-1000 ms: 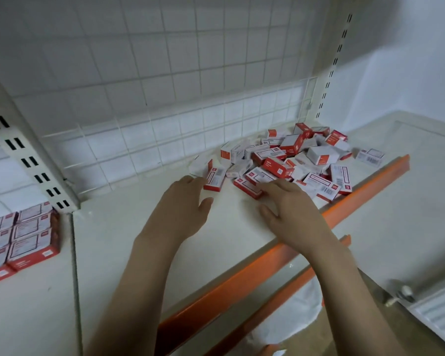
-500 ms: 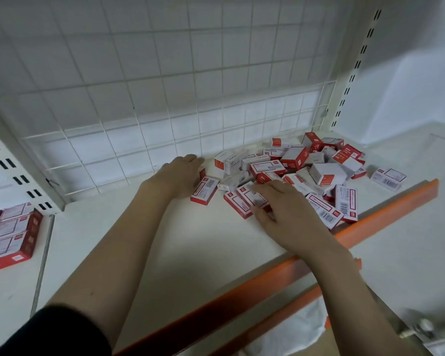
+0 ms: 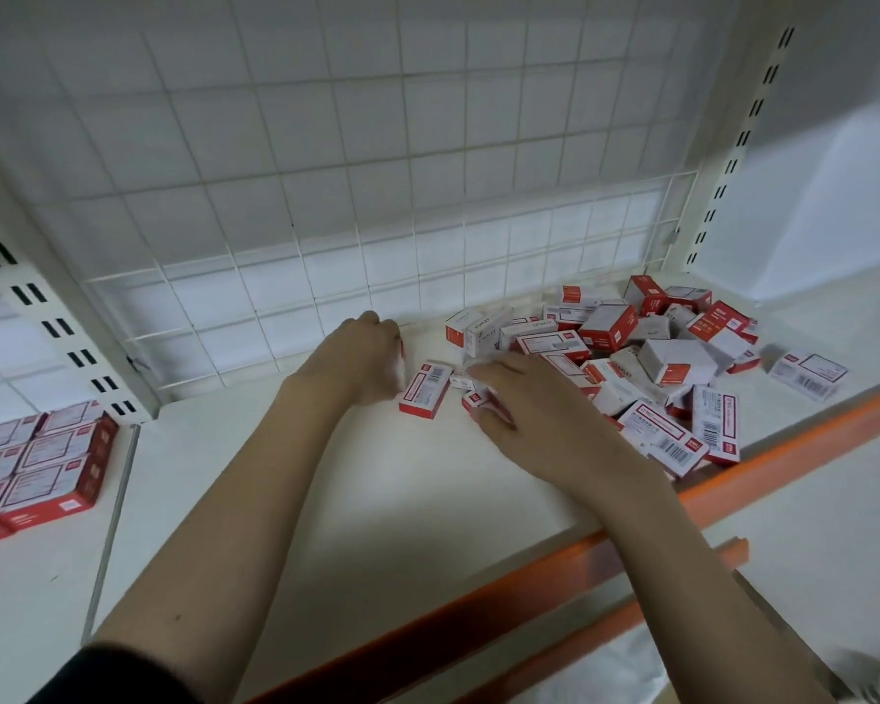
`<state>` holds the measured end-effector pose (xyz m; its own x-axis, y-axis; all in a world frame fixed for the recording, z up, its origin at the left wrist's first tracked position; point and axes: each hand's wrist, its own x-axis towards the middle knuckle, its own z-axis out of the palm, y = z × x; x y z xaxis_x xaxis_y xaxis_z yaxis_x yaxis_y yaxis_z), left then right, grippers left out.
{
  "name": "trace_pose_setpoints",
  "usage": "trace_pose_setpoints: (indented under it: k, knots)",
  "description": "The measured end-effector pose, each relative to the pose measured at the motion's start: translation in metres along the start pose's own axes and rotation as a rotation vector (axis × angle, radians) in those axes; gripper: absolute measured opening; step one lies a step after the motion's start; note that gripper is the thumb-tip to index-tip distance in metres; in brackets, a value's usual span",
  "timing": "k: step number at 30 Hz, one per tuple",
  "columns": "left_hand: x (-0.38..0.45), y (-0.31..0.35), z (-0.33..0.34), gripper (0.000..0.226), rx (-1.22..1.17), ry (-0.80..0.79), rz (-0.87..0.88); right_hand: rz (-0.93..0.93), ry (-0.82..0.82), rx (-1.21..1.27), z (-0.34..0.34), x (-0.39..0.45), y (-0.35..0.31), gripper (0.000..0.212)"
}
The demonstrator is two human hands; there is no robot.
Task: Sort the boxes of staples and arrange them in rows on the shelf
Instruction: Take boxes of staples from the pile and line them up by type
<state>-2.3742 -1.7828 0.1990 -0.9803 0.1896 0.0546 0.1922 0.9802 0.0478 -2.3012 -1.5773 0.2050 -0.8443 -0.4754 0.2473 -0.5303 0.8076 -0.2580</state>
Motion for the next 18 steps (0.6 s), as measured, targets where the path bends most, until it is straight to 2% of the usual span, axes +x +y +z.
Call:
trace_pose_setpoints:
  k: [4, 10, 14, 18]
  knots:
    - [-0.054, 0.004, -0.011, 0.035, -0.168, 0.136, -0.134, -0.026, -0.119, -0.010, 0.001, 0.036, -0.006, 0.040]
    - [-0.117, 0.015, -0.016, 0.044, -0.323, 0.290, -0.233, -0.034, -0.330, -0.160, 0.012, 0.077, -0.009, 0.070]
    - [-0.139, 0.017, -0.001, 0.040, -0.380, 0.380, -0.277, -0.031, -0.401, -0.233, 0.018, 0.088, -0.010, 0.060]
    - [-0.150, 0.024, 0.010, 0.037, -0.370, 0.445, -0.324, -0.018, -0.493, -0.193, 0.023, 0.090, -0.006, 0.063]
